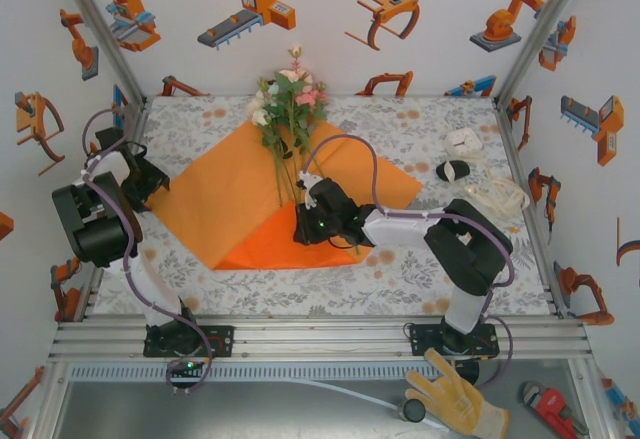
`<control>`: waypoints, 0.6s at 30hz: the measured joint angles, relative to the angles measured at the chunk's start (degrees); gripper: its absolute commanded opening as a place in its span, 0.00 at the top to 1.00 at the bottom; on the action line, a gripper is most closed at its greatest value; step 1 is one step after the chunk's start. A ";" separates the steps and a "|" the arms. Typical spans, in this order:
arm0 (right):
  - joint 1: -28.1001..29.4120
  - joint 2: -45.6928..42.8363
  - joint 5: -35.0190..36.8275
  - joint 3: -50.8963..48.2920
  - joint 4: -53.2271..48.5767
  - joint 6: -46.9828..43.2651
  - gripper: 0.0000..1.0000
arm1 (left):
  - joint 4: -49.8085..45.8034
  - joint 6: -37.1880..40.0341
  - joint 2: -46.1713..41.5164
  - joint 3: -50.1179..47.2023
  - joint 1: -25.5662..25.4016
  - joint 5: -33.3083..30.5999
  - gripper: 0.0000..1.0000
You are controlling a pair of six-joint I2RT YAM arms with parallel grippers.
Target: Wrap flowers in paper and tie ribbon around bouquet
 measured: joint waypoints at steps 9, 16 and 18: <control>0.04 2.38 -0.57 0.07 1.29 0.87 0.69 | 2.67 1.07 0.98 0.02 -1.38 8.15 0.80; 0.07 3.39 1.97 1.46 -1.03 3.08 0.69 | 2.56 0.50 -5.90 -3.74 -6.60 11.04 0.89; 0.07 3.54 3.10 1.86 -1.36 4.44 0.69 | 2.12 0.31 -10.01 -4.39 -9.01 10.71 0.91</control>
